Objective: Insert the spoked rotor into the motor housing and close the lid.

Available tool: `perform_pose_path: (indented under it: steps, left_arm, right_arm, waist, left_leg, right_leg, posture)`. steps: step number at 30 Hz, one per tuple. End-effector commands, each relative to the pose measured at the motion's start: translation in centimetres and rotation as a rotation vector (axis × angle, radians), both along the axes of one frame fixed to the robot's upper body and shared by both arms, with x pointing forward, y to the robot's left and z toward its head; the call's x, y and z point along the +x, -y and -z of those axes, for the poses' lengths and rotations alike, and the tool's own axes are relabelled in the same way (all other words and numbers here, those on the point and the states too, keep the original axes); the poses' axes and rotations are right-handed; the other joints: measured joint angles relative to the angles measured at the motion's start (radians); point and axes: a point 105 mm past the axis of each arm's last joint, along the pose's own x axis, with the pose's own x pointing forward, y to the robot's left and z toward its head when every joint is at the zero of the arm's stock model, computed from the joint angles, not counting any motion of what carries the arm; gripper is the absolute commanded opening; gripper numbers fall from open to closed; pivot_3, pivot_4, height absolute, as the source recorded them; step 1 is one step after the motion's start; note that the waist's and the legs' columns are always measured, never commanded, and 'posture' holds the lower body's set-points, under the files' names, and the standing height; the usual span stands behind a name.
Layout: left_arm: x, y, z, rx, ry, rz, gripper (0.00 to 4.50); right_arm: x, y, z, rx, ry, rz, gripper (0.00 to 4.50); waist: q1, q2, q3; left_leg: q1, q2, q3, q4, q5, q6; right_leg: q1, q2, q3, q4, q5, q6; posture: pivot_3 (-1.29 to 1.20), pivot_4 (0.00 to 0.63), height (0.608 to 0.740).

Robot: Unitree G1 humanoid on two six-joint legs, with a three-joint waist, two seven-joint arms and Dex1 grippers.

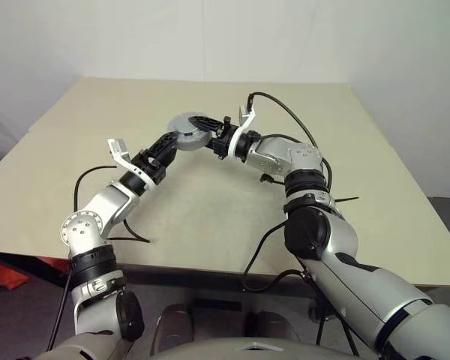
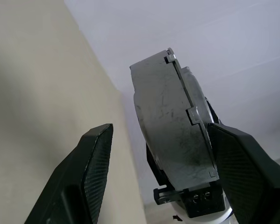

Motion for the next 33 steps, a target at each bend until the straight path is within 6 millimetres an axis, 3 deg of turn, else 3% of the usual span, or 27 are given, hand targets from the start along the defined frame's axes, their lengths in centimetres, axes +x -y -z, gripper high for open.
perform_pose_path:
  steps: [1,14,22,30,31,33]
  left_arm:
    - [0.4,0.2,-1.4,-0.033,0.045,0.001,3.40]
    - [-0.4,0.6,-3.5,-0.168,0.121,0.062,3.40]
    - [-0.3,0.8,-3.2,-0.176,0.092,0.079,3.40]
    - [-0.3,2.7,-2.7,-0.142,0.065,0.146,3.40]
    - [-0.3,2.8,-2.6,-0.138,0.063,0.147,3.03]
    - [-0.3,2.7,-2.6,-0.137,0.061,0.144,2.79]
  right_arm:
    - [-0.6,-0.2,-2.9,0.084,0.079,-0.036,2.08]
    - [-1.8,-0.7,-2.2,0.063,0.081,-0.082,2.08]
    - [-1.7,-0.8,-1.9,0.051,0.075,-0.077,2.08]
    - [-1.8,-0.7,-1.9,0.048,0.081,-0.072,2.08]
    - [-1.8,-0.7,-1.9,0.047,0.082,-0.071,2.08]
    - [-1.8,-0.6,-1.9,0.043,0.082,-0.067,2.08]
  waist:
    - [0.000,0.000,0.000]
    - [0.000,0.000,0.000]
    - [0.002,0.000,0.000]
    - [0.002,0.000,0.000]
    - [0.002,0.000,0.000]
    - [0.002,0.000,0.000]
  left_leg:
    - [0.000,0.000,0.000,0.000,0.000,0.000]
    - [0.000,0.000,0.000,0.000,0.001,-0.002]
    - [0.000,0.000,0.000,0.000,0.002,-0.003]
    - [0.000,0.000,0.000,0.000,0.002,-0.003]
    - [0.000,0.000,0.000,0.000,0.002,-0.003]
    - [0.001,0.000,0.000,0.000,0.002,-0.003]
  right_leg:
    - [0.000,0.000,0.000,0.001,0.000,0.000]
    - [0.000,0.000,0.000,0.002,0.001,0.001]
    - [0.000,0.000,0.000,0.002,0.000,0.003]
    - [0.000,0.000,0.000,0.002,0.001,0.004]
    - [0.000,0.000,0.000,0.003,0.001,0.004]
    - [0.000,0.000,0.000,0.003,0.001,0.005]
  posture:
    - [0.00,0.000,0.740]
    - [0.00,0.000,0.740]
    - [0.00,0.000,0.740]
    - [0.00,0.000,0.740]
    - [0.00,0.000,0.740]
    - [0.00,0.000,0.740]
